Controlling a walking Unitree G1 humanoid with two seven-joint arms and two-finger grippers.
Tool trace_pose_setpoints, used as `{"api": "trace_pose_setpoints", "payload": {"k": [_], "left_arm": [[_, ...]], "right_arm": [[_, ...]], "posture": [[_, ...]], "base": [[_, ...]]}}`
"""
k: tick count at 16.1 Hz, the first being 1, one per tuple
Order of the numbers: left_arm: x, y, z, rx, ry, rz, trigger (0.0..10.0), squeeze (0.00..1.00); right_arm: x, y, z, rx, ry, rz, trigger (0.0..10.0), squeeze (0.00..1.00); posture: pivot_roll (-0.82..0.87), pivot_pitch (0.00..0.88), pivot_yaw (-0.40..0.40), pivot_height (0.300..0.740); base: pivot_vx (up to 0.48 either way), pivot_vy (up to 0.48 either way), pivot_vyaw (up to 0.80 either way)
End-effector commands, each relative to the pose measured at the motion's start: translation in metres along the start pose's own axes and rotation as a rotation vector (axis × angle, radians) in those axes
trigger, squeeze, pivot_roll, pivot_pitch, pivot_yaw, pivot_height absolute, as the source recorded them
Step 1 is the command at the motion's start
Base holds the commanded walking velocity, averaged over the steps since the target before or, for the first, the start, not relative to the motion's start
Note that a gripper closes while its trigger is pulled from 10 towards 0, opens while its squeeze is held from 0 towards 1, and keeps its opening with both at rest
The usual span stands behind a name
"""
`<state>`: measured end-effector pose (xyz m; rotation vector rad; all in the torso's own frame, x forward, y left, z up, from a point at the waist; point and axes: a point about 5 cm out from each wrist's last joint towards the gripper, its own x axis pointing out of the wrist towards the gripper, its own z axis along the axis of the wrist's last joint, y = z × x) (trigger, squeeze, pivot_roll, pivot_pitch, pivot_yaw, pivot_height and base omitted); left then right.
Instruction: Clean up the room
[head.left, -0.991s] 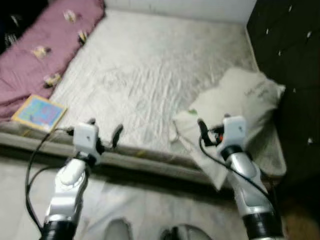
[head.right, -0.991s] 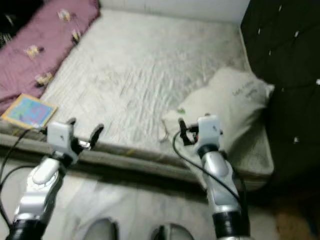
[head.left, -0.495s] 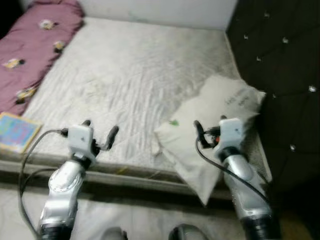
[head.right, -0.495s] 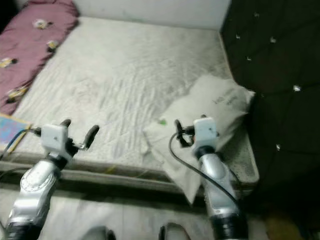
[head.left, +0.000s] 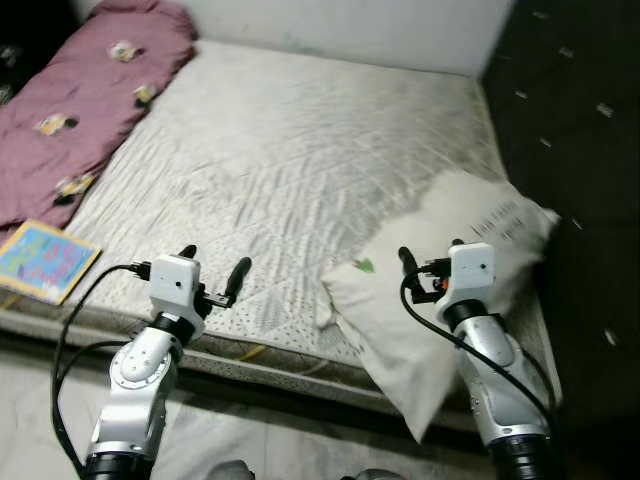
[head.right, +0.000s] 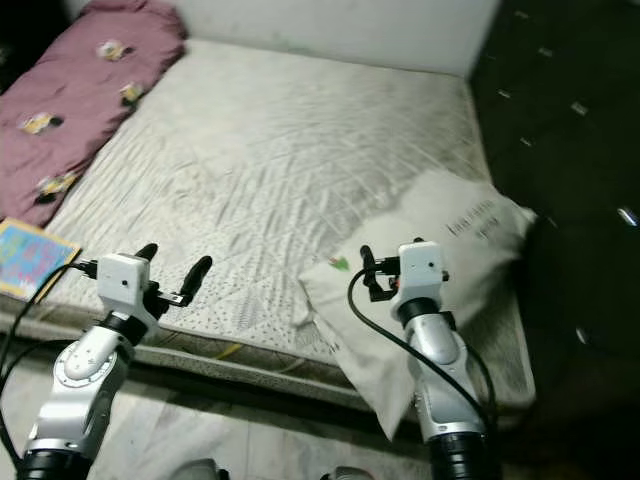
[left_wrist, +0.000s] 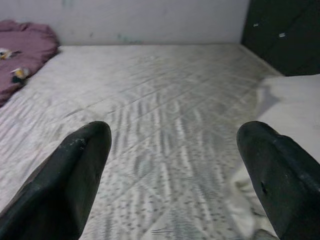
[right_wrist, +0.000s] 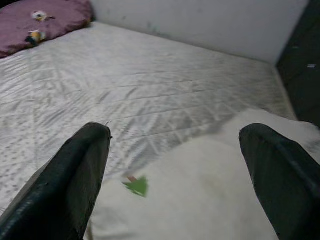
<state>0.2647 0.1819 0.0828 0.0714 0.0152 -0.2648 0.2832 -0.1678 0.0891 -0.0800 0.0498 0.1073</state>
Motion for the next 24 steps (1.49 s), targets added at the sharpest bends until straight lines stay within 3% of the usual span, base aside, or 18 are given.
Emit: {"api": "trace_pose_setpoints", "payload": {"k": [1, 12, 15, 21, 24], "left_arm": [[-0.0006, 0.0001, 0.0003, 0.007, 0.001, -0.008, 10.0, 0.0], [-0.0009, 0.0008, -0.002, 0.046, 0.016, 0.03, 10.0, 0.0], [-0.0007, 0.0011, -0.0014, 0.048, 0.011, 0.029, 10.0, 0.0], [-0.0004, 0.0003, -0.0027, 0.044, 0.017, 0.031, 10.0, 0.0], [-0.0009, 0.0017, -0.0032, 0.025, 0.02, 0.055, 10.0, 0.0]], "right_arm": [[0.0008, -0.0021, 0.0031, 0.004, -0.01, -0.005, 10.0, 0.0], [0.0004, -0.0027, 0.0012, -0.004, 0.002, -0.005, 10.0, 0.0], [0.0003, -0.0028, 0.0012, -0.004, 0.002, -0.006, 10.0, 0.0], [0.0009, -0.0034, 0.0019, -0.005, -0.001, -0.01, 10.0, 0.0], [0.001, -0.003, 0.0026, -0.015, 0.0, -0.007, 10.0, 0.0]], "posture": [[0.02, 0.085, -0.04, 0.74], [0.02, 0.082, -0.042, 0.74], [0.02, 0.077, -0.043, 0.74], [0.02, 0.091, -0.045, 0.74], [0.02, 0.093, -0.043, 0.74]], "base": [[0.371, 0.0, -0.4], [0.024, 0.0, -0.04], [0.0, -0.455, -0.72], [0.0, -0.48, 0.0], [0.0, 0.0, 0.0]]}}
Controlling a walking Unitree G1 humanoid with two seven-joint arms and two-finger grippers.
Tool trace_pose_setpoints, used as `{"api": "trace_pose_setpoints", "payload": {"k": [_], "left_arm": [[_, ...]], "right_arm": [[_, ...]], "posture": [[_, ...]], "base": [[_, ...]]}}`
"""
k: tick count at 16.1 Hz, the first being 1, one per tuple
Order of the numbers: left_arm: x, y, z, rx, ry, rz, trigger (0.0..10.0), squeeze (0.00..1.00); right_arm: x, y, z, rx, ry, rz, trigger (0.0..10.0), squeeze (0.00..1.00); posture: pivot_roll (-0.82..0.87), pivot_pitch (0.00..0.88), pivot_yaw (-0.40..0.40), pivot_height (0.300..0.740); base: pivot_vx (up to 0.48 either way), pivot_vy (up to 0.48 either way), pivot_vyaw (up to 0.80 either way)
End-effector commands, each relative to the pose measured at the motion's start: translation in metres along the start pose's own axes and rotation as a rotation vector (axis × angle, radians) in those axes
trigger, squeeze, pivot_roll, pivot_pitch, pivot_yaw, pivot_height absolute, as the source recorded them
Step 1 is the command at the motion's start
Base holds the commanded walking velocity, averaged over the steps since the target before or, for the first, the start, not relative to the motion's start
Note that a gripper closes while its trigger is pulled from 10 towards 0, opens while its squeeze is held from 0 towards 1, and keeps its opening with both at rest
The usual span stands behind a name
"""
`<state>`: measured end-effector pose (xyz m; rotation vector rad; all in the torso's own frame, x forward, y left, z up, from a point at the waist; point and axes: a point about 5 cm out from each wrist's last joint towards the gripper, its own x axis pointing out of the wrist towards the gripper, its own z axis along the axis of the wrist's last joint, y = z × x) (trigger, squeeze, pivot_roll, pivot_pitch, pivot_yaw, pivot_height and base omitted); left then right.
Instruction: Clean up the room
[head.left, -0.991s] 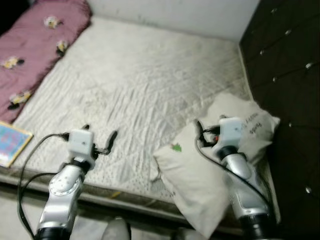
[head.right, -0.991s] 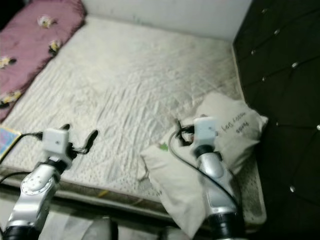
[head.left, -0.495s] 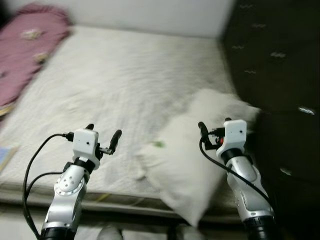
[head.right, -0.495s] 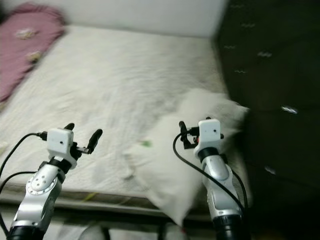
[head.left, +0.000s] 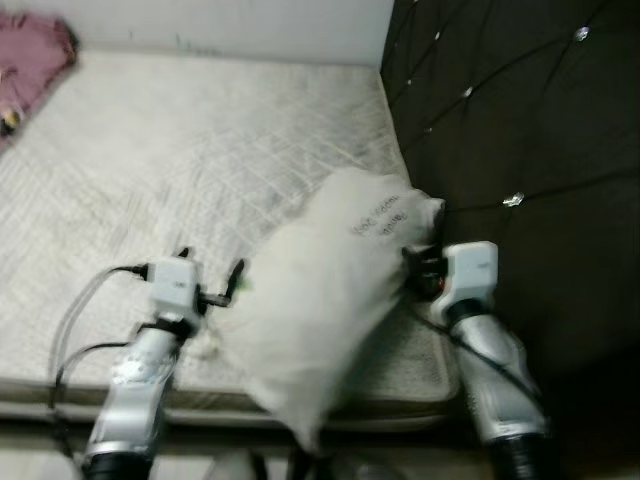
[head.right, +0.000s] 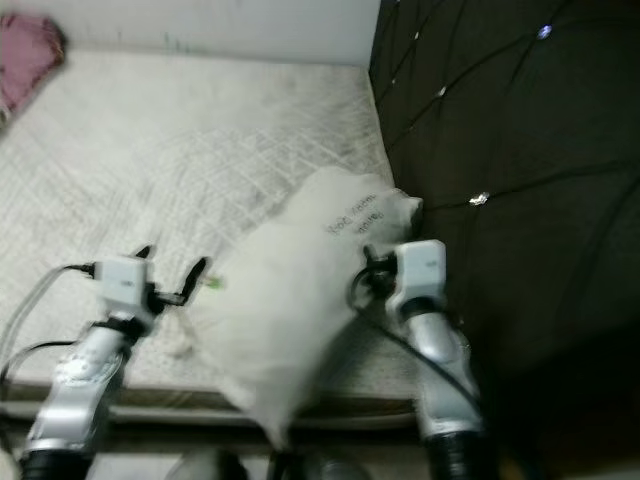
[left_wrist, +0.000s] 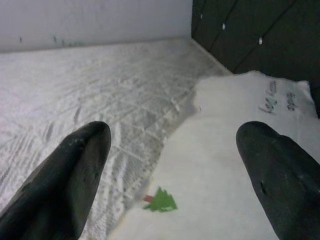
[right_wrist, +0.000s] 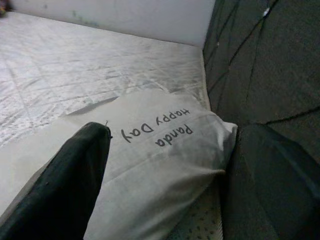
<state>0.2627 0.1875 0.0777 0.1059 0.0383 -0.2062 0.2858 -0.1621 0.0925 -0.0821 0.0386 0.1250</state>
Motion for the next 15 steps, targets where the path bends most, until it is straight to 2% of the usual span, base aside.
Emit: {"api": "trace_pose_setpoints", "payload": {"k": [1, 4, 7, 15], "left_arm": [[0.0017, -0.0024, 0.0019, -0.014, -0.005, 0.011, 10.0, 0.0], [0.0024, -0.0048, 0.002, -0.042, 0.004, 0.02, 10.0, 0.0], [-0.0003, -0.0027, -0.0001, -0.055, 0.033, 0.042, 10.0, 0.0], [-0.0012, -0.0026, -0.0038, -0.081, 0.064, 0.037, 10.0, 0.0]], "right_arm": [[-0.002, -0.0083, -0.0019, -0.021, 0.019, -0.026, 10.0, 0.0], [-0.0011, -0.008, -0.0025, -0.046, 0.031, -0.031, 10.0, 0.0], [-0.0034, -0.0067, -0.0026, -0.031, 0.034, -0.028, 10.0, 0.0], [-0.0061, -0.0077, -0.0057, -0.02, 0.045, -0.043, 10.0, 0.0]], "posture": [[0.02, 0.092, -0.039, 0.74], [0.02, 0.099, -0.034, 0.74], [0.02, 0.118, -0.03, 0.74], [0.01, 0.094, -0.033, 0.74]], "base": [[0.0, 0.0, 0.0], [0.0, 0.0, 0.0], [0.0, 0.0, 0.0], [0.0, 0.459, 0.0]]}}
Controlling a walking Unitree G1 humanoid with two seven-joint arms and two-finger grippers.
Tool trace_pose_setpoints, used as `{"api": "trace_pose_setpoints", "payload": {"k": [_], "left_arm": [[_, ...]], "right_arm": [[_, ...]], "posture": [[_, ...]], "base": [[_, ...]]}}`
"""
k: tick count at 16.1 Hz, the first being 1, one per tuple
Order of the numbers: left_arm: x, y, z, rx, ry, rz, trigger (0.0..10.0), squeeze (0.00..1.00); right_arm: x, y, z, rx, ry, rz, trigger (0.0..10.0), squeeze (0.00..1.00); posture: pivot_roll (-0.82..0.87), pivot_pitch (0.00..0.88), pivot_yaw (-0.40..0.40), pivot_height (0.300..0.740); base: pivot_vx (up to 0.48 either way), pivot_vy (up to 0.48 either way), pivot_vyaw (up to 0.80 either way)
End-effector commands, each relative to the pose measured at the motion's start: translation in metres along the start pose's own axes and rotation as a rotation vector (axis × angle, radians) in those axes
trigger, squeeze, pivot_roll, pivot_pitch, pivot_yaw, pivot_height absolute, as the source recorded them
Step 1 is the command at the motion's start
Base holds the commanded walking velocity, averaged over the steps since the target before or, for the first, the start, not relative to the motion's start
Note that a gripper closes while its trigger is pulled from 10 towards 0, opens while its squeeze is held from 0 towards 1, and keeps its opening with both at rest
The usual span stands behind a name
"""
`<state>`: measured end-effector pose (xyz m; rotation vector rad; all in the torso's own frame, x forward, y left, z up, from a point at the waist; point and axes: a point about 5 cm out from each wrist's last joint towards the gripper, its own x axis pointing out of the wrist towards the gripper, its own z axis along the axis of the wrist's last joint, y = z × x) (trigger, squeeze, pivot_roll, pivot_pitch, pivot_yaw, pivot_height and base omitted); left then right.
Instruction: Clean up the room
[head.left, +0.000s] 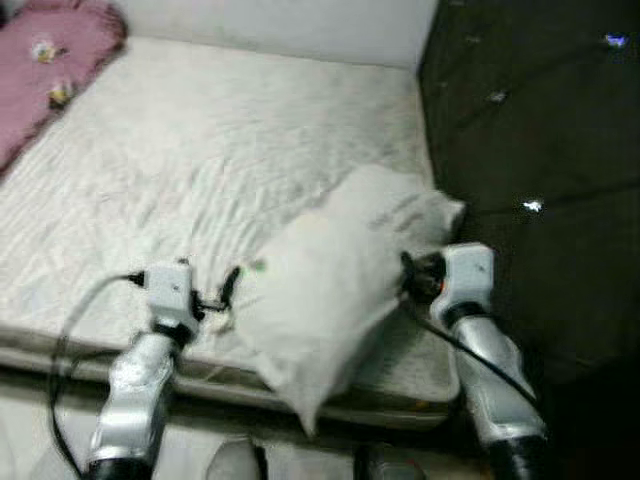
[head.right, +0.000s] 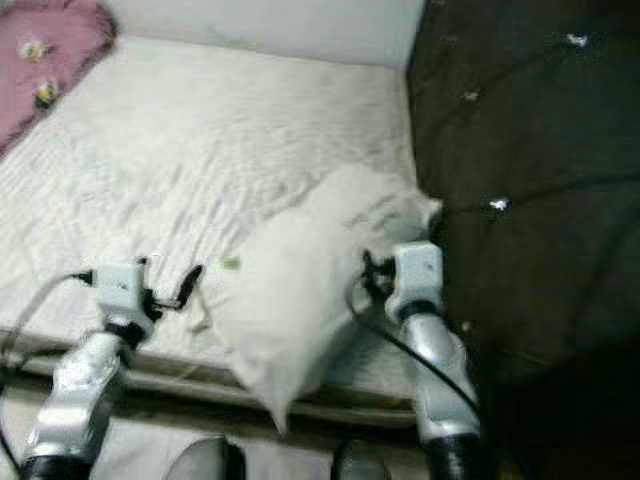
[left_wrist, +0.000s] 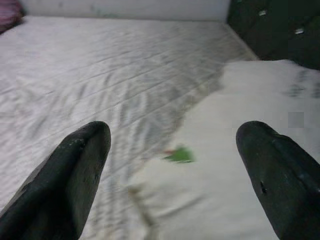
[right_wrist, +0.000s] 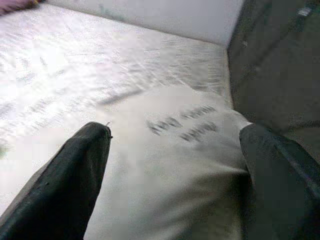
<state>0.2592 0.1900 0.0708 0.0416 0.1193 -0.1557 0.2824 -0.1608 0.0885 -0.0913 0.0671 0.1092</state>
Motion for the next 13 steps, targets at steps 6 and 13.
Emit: {"api": "trace_pose_setpoints", "payload": {"k": [6, 13], "left_arm": [[0.005, -0.001, 0.005, 0.044, -0.032, -0.006, 10.0, 0.0], [-0.001, 0.007, 0.002, 0.027, -0.034, 0.056, 10.0, 0.0]], "right_arm": [[0.001, -0.009, 0.001, -0.011, 0.0, -0.023, 10.0, 0.0], [0.0, -0.009, 0.001, -0.013, -0.006, -0.038, 10.0, 0.0]], "posture": [[0.02, 0.088, -0.036, 0.74], [0.01, 0.088, -0.031, 0.74]], "base": [[0.0, 0.319, -0.27], [0.0, 0.0, 0.0]]}}
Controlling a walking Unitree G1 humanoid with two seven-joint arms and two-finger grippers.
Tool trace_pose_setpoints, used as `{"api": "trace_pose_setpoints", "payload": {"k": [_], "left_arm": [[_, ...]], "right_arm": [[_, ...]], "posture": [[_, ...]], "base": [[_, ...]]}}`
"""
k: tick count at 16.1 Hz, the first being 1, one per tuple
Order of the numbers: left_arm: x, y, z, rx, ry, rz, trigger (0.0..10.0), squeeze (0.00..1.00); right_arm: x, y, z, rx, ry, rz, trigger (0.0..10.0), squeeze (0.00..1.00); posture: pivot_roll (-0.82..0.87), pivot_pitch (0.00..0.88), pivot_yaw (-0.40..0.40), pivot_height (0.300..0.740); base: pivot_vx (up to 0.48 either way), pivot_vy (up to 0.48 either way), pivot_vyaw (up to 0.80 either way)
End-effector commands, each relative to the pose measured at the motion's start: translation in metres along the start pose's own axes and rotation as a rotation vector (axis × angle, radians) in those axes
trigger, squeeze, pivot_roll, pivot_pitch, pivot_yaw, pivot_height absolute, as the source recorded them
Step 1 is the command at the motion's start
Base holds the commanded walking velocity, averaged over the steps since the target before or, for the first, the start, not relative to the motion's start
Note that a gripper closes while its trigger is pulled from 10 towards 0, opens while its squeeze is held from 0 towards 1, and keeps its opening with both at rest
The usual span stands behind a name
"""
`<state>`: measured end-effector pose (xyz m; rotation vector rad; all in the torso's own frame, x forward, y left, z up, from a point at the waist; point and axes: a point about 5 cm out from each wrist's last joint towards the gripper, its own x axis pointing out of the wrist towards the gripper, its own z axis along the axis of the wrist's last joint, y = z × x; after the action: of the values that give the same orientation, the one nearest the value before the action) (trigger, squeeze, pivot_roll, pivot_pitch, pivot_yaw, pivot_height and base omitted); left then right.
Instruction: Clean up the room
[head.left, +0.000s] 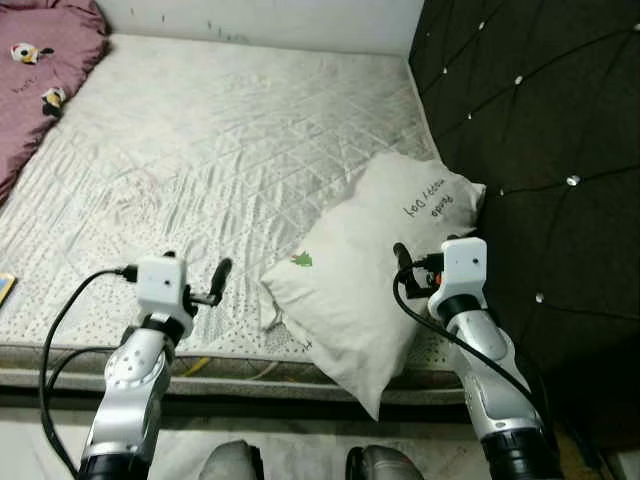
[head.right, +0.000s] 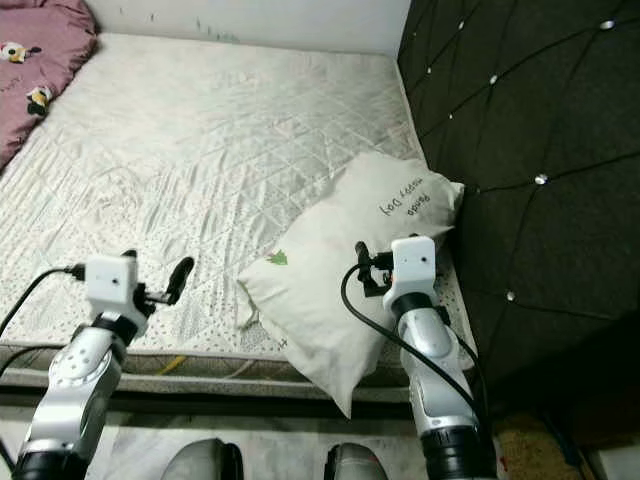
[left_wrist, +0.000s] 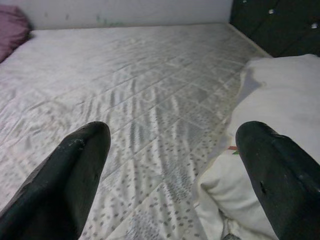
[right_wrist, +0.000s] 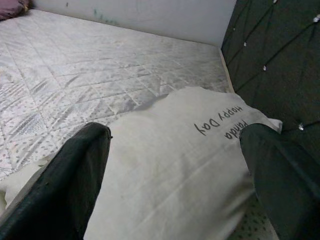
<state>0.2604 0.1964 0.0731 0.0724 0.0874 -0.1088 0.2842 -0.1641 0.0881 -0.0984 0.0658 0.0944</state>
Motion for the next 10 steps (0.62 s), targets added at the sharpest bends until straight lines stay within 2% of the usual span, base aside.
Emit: {"api": "trace_pose_setpoints", "payload": {"k": [1, 3, 10], "left_arm": [[-0.0041, 0.0026, -0.002, -0.021, 0.001, 0.014, 10.0, 0.0], [-0.0087, 0.0052, -0.0027, -0.025, 0.0, 0.035, 10.0, 0.0], [-0.0097, 0.0076, -0.0016, -0.028, -0.003, 0.05, 10.0, 0.0]], "right_arm": [[-0.0019, -0.0061, 0.0016, -0.011, -0.005, -0.033, 10.0, 0.0], [-0.0042, -0.0074, 0.0018, 0.005, -0.002, -0.053, 10.0, 0.0], [-0.0063, -0.0071, 0.0001, 0.019, 0.008, -0.053, 10.0, 0.0]], "posture": [[0.01, 0.086, -0.03, 0.74], [0.01, 0.087, -0.033, 0.74], [0.01, 0.091, -0.035, 0.74]], "base": [[0.0, 0.0, 0.0], [0.0, 0.0, 0.0], [0.0, 0.0, 0.0]]}}
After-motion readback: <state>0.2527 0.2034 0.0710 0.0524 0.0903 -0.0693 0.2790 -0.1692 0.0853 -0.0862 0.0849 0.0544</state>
